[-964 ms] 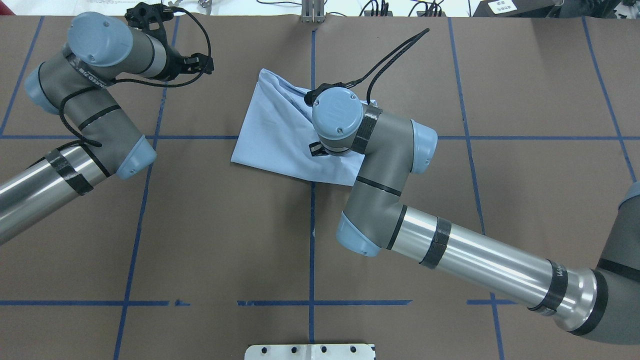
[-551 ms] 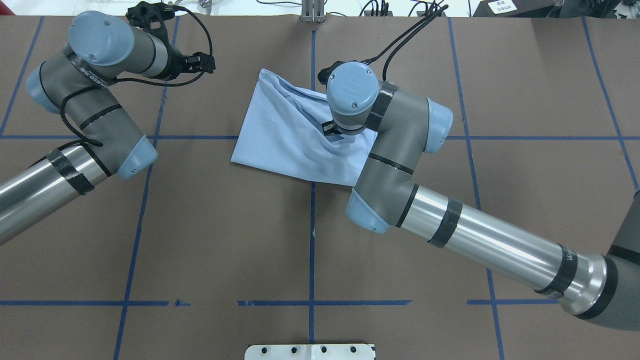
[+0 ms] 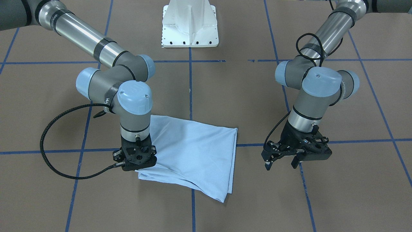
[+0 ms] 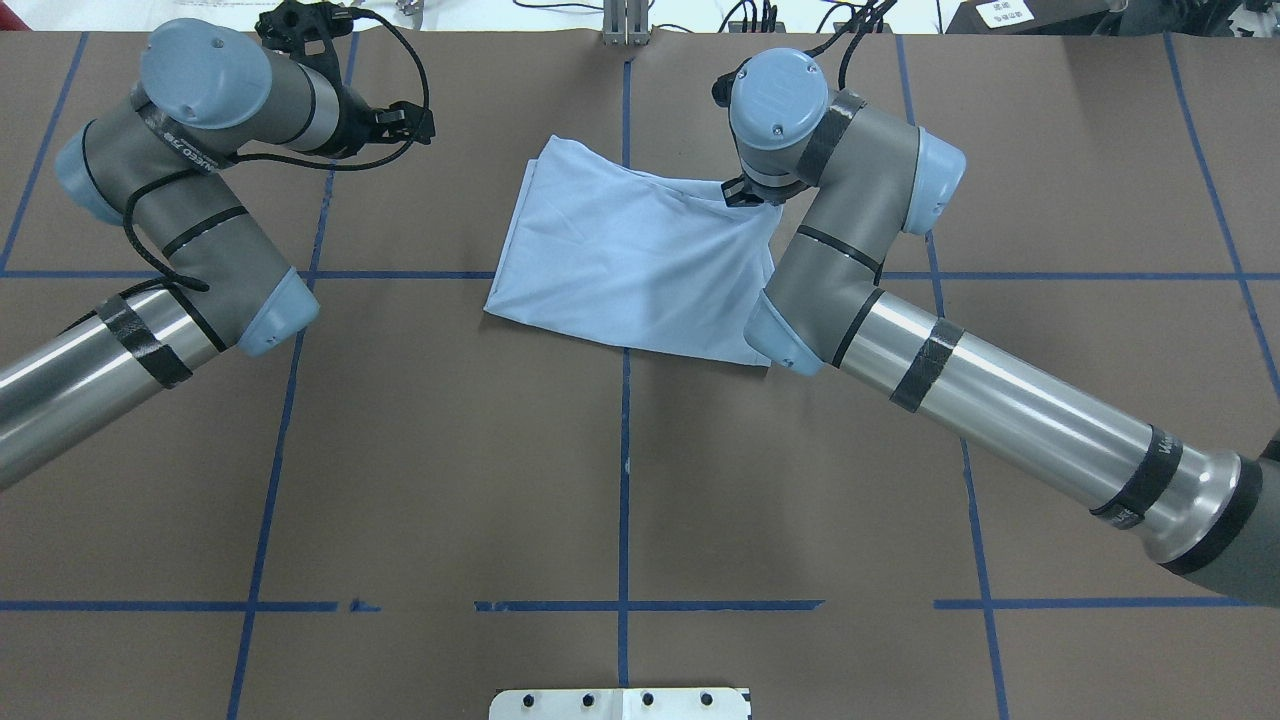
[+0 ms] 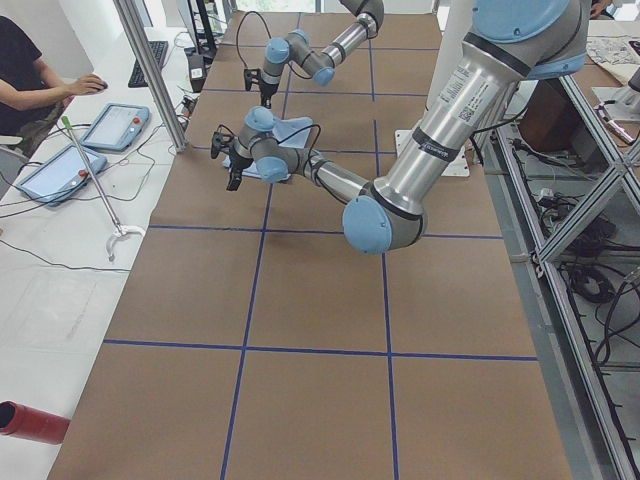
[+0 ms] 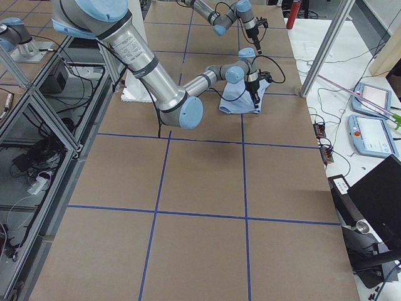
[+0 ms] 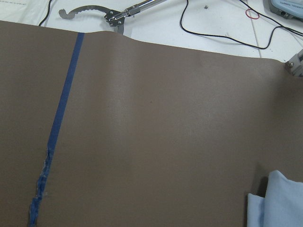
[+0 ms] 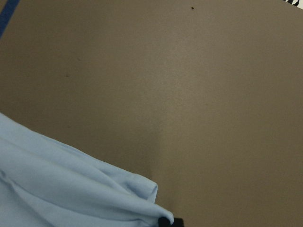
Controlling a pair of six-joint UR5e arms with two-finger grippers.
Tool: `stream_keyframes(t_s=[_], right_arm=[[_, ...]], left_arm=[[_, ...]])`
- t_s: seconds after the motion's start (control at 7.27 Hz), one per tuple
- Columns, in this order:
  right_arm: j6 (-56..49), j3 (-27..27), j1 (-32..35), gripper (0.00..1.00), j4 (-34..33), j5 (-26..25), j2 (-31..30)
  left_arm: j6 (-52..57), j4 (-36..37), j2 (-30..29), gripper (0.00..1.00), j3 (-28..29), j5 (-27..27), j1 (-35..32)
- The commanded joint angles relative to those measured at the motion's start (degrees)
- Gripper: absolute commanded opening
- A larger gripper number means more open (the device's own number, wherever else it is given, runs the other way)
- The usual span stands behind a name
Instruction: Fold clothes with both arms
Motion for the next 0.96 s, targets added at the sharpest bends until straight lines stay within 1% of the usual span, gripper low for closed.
stream_keyframes(t_s=[0.0,0.14,0.28,0.41,0.55,0.69,0.83], right_arm=[[-0.12,-1.34,0.37,0.99,1.43,-0.14,0.65],[0.14,-1.34,1.15,1.00,1.52,0.03,0.83],[0.06,-1.34,2.99,1.00,1.43,2.82,1.44],[-0.20,-0.90,6.40,1.00,1.08,9.20,1.79],[-0.90,-0.03,11.39,1.00,0.82,17.62,0.75],[-6.48,3.03,16.58,1.00,0.82,22.31,-3.69],[-16.02,4.36,23.15,1.00,0.82,26.54,-8.61]], left_arm=[[-0.01,0.09,-0.21,1.00,-0.03,0.00,0.06],[0.08,0.35,-0.73,1.00,-0.03,0.00,0.06],[0.42,0.35,-0.82,1.00,-0.03,-0.09,0.06],[0.86,0.35,-0.56,1.00,-0.12,-2.26,-0.72],[6.09,0.53,-0.12,1.00,-0.73,-5.94,-4.12],[12.93,0.53,1.71,1.00,-0.73,-8.59,-7.64],[19.09,0.53,3.99,1.00,-0.73,-11.92,-11.59]])
